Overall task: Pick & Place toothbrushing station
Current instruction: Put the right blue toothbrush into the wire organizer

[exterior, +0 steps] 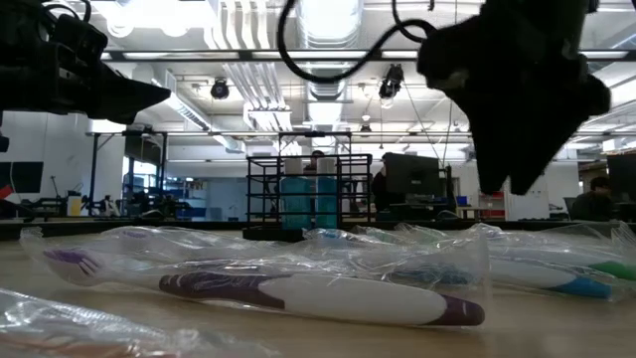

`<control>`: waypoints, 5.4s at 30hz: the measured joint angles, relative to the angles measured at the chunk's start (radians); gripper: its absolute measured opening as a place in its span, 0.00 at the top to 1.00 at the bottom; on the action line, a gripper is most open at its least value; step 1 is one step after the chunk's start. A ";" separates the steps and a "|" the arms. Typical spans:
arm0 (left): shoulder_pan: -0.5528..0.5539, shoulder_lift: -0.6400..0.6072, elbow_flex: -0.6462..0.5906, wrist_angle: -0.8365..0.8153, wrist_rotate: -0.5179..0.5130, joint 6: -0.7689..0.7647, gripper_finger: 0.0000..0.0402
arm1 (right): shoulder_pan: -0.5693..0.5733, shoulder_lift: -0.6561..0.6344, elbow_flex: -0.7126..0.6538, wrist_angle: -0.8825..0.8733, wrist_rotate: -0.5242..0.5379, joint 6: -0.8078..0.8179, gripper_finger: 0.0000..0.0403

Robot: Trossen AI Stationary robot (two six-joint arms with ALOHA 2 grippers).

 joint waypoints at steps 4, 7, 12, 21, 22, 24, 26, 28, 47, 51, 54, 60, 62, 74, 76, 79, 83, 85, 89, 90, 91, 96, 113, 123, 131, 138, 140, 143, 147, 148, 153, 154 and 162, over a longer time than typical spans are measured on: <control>0.000 0.000 0.000 0.001 0.000 0.000 0.97 | 0.009 0.000 -0.028 0.049 -0.047 0.034 0.43; 0.000 0.000 0.000 0.002 0.000 -0.004 0.97 | 0.008 0.002 -0.057 0.128 -0.057 0.031 0.43; 0.000 0.000 0.000 0.002 0.010 -0.012 0.97 | 0.005 0.002 -0.131 0.181 -0.063 0.041 0.44; 0.000 0.000 0.000 0.001 0.017 -0.012 0.97 | -0.007 -0.007 -0.242 0.308 -0.075 0.043 0.50; 0.000 0.000 0.000 0.001 0.018 -0.012 0.97 | -0.010 -0.006 -0.243 0.308 -0.076 0.032 0.51; 0.000 0.000 0.000 0.000 0.017 -0.011 0.97 | -0.014 -0.005 -0.248 0.311 -0.083 0.013 0.54; 0.000 0.000 0.000 0.000 0.017 -0.011 0.97 | -0.020 -0.005 -0.250 0.312 -0.086 -0.008 0.58; 0.000 0.000 0.000 0.000 0.017 -0.011 0.97 | -0.027 -0.005 -0.253 0.312 -0.099 -0.029 0.63; 0.000 0.000 0.000 0.002 0.015 -0.010 0.97 | -0.038 -0.168 -0.243 0.350 0.113 -0.217 0.97; 0.000 0.000 0.000 0.001 0.015 -0.010 0.97 | -0.028 -0.271 -0.253 0.336 0.220 -0.244 0.98; 0.000 0.000 0.000 -0.001 0.015 -0.010 0.97 | 0.000 -0.358 -0.256 0.341 0.382 -0.320 0.98; 0.000 0.000 -0.001 -0.001 0.015 -0.007 0.97 | 0.055 -0.530 -0.313 0.476 0.611 -0.582 0.98; 0.000 0.000 -0.002 -0.001 0.015 -0.007 0.97 | 0.051 -0.598 -0.368 0.585 0.622 -0.700 0.98; 0.000 0.000 -0.002 0.013 0.015 -0.003 0.97 | -0.171 -0.978 -0.856 1.446 0.168 -1.341 0.98; 0.000 0.000 -0.002 0.013 0.015 -0.003 0.97 | -0.193 -1.031 -0.896 1.440 0.163 -1.370 0.98; 0.000 0.000 -0.003 0.013 0.015 0.008 0.97 | -0.222 -1.110 -0.945 1.437 0.158 -1.430 0.98; 0.000 0.000 -0.003 0.014 0.014 0.013 0.97 | -0.247 -1.237 -1.001 1.441 0.143 -1.500 0.98; 0.000 0.000 -0.003 0.017 0.007 0.011 0.97 | -0.251 -1.305 -1.035 1.438 0.115 -1.527 0.98; 0.000 0.000 -0.003 0.038 0.004 0.006 0.97 | -0.251 -1.437 -1.111 1.439 0.106 -1.551 0.98; 0.000 0.000 -0.003 0.040 0.001 0.006 0.97 | -0.251 -1.469 -1.130 1.439 0.106 -1.552 0.98; 0.000 0.000 -0.003 0.041 -0.002 0.005 0.97 | -0.251 -1.500 -1.150 1.439 0.104 -1.551 0.98; 0.000 0.000 -0.004 0.041 -0.021 0.005 0.97 | -0.251 -1.625 -1.244 1.438 0.079 -1.543 0.98; 0.000 0.000 -0.004 0.040 -0.060 0.049 0.97 | -0.260 -1.679 -1.305 1.546 0.180 -1.602 0.98; 0.001 0.000 -0.004 0.040 -0.061 0.050 0.97 | -0.347 -1.356 -1.114 1.628 0.120 -1.629 0.98; 0.001 0.000 -0.004 0.039 -0.061 0.048 0.97 | -0.429 -0.973 -0.861 1.640 -0.006 -1.675 0.98; 0.001 0.000 -0.004 0.036 -0.061 0.047 0.97 | -0.556 -0.664 -0.751 1.805 -0.204 -1.644 0.98; 0.000 0.000 -0.004 0.028 -0.061 0.047 0.97 | -0.595 -0.585 -0.743 1.864 -0.250 -1.610 0.98; 0.001 0.000 -0.004 0.010 -0.061 0.046 0.97 | -0.644 -0.473 -0.750 1.980 -0.298 -1.567 0.98; 0.001 0.000 -0.004 -0.001 -0.061 0.046 0.97 | -0.675 -0.361 -0.759 2.133 -0.342 -1.513 0.98; 0.001 0.000 -0.004 -0.001 -0.061 0.046 0.97 | -0.677 -0.342 -0.759 2.147 -0.348 -1.506 0.98; 0.001 0.000 -0.004 0.000 -0.061 0.046 0.97 | -0.676 -0.301 -0.760 2.201 -0.370 -1.483 0.98; 0.001 0.000 -0.004 0.000 -0.061 0.046 0.97 | -0.676 -0.308 -0.760 2.199 -0.380 -1.477 0.98; 0.001 0.000 -0.004 0.001 -0.061 0.031 0.97 | -0.666 -0.362 -0.812 2.166 -0.448 -1.471 0.98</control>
